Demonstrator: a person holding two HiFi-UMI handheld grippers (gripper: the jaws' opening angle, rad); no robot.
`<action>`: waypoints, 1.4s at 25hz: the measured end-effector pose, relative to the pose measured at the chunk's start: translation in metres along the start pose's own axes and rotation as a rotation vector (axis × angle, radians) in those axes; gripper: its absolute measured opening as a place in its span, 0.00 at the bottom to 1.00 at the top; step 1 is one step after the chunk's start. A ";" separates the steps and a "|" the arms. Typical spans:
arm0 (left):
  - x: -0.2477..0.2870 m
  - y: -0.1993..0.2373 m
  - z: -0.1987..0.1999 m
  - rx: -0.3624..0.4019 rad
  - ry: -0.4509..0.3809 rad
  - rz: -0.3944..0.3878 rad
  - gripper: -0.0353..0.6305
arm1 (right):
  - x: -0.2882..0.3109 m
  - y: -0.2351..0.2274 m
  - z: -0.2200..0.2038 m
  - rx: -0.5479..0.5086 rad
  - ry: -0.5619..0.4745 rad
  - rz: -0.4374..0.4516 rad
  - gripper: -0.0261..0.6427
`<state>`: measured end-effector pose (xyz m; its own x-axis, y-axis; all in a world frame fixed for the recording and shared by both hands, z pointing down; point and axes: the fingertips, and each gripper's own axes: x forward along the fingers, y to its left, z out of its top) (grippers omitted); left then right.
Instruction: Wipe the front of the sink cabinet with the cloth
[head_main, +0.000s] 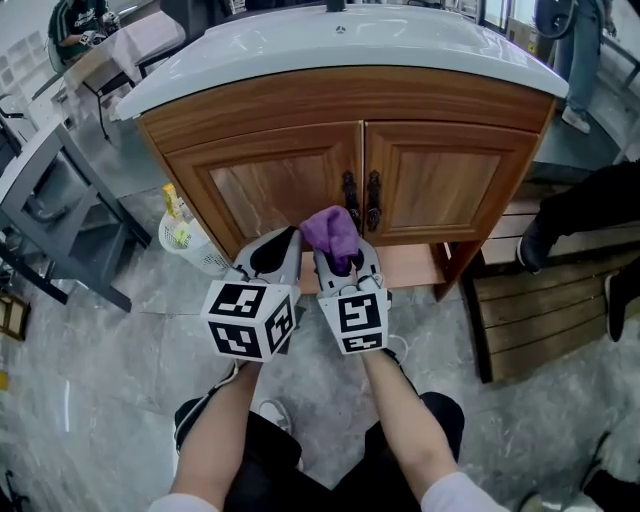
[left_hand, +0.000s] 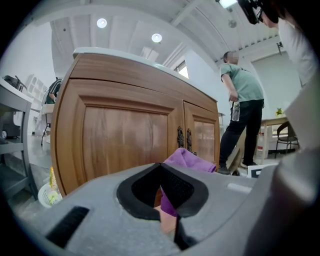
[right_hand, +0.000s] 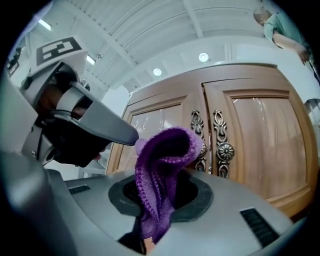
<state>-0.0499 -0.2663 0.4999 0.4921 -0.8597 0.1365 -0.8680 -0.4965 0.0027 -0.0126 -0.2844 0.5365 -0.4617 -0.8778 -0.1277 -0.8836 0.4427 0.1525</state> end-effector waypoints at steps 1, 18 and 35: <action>0.002 -0.004 0.000 0.001 0.001 -0.006 0.06 | -0.003 -0.004 0.000 0.001 -0.001 -0.007 0.16; 0.030 -0.064 0.002 -0.009 -0.003 -0.115 0.06 | -0.042 -0.079 -0.011 0.035 0.028 -0.136 0.16; 0.083 -0.132 0.000 -0.060 -0.006 -0.291 0.06 | -0.076 -0.175 -0.027 -0.054 0.105 -0.282 0.16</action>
<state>0.1057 -0.2719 0.5113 0.7211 -0.6832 0.1155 -0.6927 -0.7144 0.0992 0.1797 -0.3001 0.5463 -0.1860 -0.9800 -0.0711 -0.9691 0.1711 0.1776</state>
